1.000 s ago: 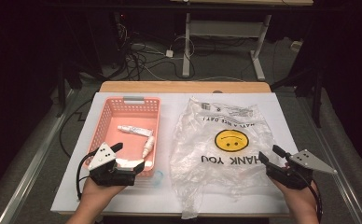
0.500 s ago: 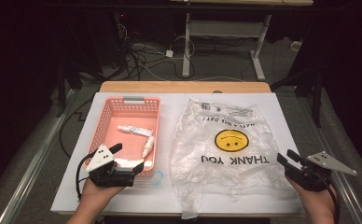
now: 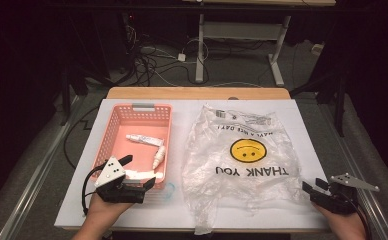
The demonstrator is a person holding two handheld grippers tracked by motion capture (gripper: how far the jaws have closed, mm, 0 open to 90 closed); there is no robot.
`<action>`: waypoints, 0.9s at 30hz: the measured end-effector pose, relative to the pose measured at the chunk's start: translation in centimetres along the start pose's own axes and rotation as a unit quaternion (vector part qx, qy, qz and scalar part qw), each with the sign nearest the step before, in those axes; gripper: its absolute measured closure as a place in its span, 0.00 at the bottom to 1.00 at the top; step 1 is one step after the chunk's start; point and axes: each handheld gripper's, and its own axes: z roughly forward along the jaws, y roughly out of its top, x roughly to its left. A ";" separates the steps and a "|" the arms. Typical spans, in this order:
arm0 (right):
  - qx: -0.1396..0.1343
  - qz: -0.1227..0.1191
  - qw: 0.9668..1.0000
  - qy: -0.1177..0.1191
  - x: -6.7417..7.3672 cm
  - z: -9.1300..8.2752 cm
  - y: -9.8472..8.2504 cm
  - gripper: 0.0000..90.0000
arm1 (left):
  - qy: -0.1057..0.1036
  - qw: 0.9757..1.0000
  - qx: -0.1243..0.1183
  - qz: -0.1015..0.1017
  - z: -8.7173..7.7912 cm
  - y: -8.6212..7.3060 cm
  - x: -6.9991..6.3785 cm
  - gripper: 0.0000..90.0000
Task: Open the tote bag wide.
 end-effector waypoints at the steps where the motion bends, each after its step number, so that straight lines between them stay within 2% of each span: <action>1: 0.008 -0.004 1.000 0.001 0.1 0.2 0.0 0.51 | -0.001 1.000 -0.002 0.000 0.0 0.1 0.0 0.00; 4: 0.018 -0.010 1.000 -0.001 0.4 0.4 -0.1 0.57 | -0.002 1.000 -0.006 0.002 -0.1 0.2 -0.2 0.00; 8: 0.028 -0.036 0.999 0.001 1.1 0.0 -0.2 0.89 | 0.000 1.000 -0.014 0.019 -0.3 0.6 -0.7 0.00; 10: 0.034 -0.046 0.998 0.011 1.6 -0.3 -0.4 1.00 | -0.005 1.000 -0.017 0.020 -0.1 0.8 -0.8 0.00; 14: 0.030 -0.059 0.997 0.047 3.3 -0.9 -0.8 1.00 | -0.013 0.999 -0.024 0.026 0.4 1.4 -1.1 0.00; 18: 0.028 -0.087 0.993 0.081 6.3 -1.6 -0.9 1.00 | -0.019 0.999 -0.033 0.030 0.8 2.0 -1.2 0.00; 19: 0.028 -0.087 0.993 0.081 6.3 -1.6 -0.9 1.00 | -0.019 0.999 -0.033 0.030 0.8 2.0 -1.2 0.00; 20: 0.033 -0.100 0.989 0.101 7.8 -1.7 -1.1 1.00 | -0.023 0.999 -0.038 0.030 1.0 2.3 -1.2 0.00; 24: 0.039 -0.120 0.981 0.149 10.6 -1.7 -1.6 1.00 | -0.030 0.998 -0.036 0.031 1.6 2.6 -1.2 0.00; 25: 0.041 -0.127 0.979 0.155 11.2 -1.7 -1.6 0.99 | -0.030 0.998 -0.035 0.030 1.7 2.7 -1.3 0.00; 26: 0.037 -0.134 0.979 0.152 11.4 -1.9 -1.6 0.91 | -0.031 0.998 -0.033 0.031 1.9 2.7 -1.3 0.00; 27: 0.027 -0.126 0.981 0.146 11.4 -2.3 -1.4 0.86 | -0.031 0.998 -0.033 0.031 1.9 2.7 -1.3 0.00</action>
